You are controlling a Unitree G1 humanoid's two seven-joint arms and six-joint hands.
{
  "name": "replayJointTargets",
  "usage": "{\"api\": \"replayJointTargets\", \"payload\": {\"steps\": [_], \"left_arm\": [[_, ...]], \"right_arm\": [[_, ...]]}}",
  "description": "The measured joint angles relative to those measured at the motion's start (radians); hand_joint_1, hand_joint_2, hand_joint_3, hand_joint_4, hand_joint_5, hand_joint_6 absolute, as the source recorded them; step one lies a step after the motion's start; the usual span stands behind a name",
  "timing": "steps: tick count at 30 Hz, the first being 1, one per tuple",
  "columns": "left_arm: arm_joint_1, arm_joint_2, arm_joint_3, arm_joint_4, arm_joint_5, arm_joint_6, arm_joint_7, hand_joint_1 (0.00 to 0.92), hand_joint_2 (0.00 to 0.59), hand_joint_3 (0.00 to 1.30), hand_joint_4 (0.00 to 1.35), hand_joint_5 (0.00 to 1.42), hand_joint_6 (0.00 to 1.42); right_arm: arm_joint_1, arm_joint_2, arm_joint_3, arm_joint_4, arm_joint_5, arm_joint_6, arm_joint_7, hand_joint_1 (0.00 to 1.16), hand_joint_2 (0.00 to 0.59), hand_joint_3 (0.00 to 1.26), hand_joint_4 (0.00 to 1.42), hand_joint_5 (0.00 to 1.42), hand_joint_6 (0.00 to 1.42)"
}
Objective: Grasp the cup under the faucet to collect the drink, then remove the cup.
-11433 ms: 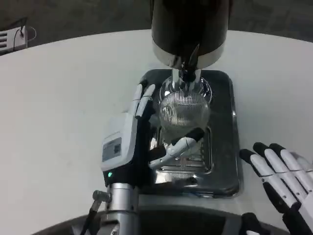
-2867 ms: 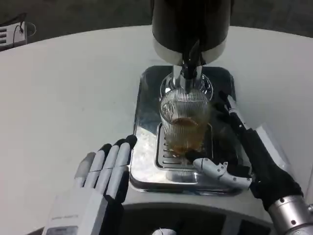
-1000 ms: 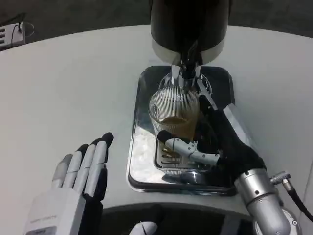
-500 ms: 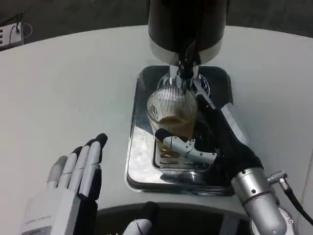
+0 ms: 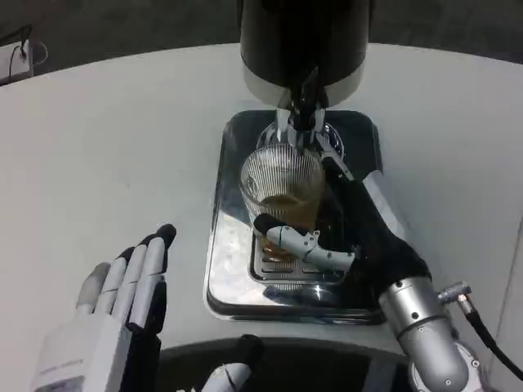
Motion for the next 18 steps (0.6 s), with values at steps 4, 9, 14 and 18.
{"api": "replayJointTargets", "payload": {"steps": [4,9,14,18], "left_arm": [[-0.001,-0.004,0.0,-0.001,0.0,0.003,-0.005,0.0,0.191,0.0,0.0,0.03,0.0],[-0.004,-0.007,0.001,-0.002,0.0,0.009,-0.011,0.0,0.192,0.0,0.0,0.03,0.0],[-0.005,-0.012,0.006,-0.007,0.0,0.02,-0.02,0.0,0.192,0.0,0.0,0.04,0.0],[-0.003,-0.014,0.01,-0.013,-0.001,0.028,-0.02,0.0,0.192,0.0,0.0,0.04,0.0]], "right_arm": [[-0.001,0.005,0.0,0.006,0.002,-0.005,-0.005,0.73,0.194,0.13,0.23,0.2,0.28],[-0.003,0.012,0.0,0.009,0.007,-0.008,-0.012,0.76,0.186,0.19,0.28,0.26,0.34],[-0.005,0.027,0.002,0.016,0.023,-0.01,-0.018,0.82,0.176,0.23,0.33,0.34,0.49],[-0.006,0.038,0.003,0.026,0.035,-0.012,-0.023,0.85,0.179,0.27,0.38,0.44,0.69]]}}
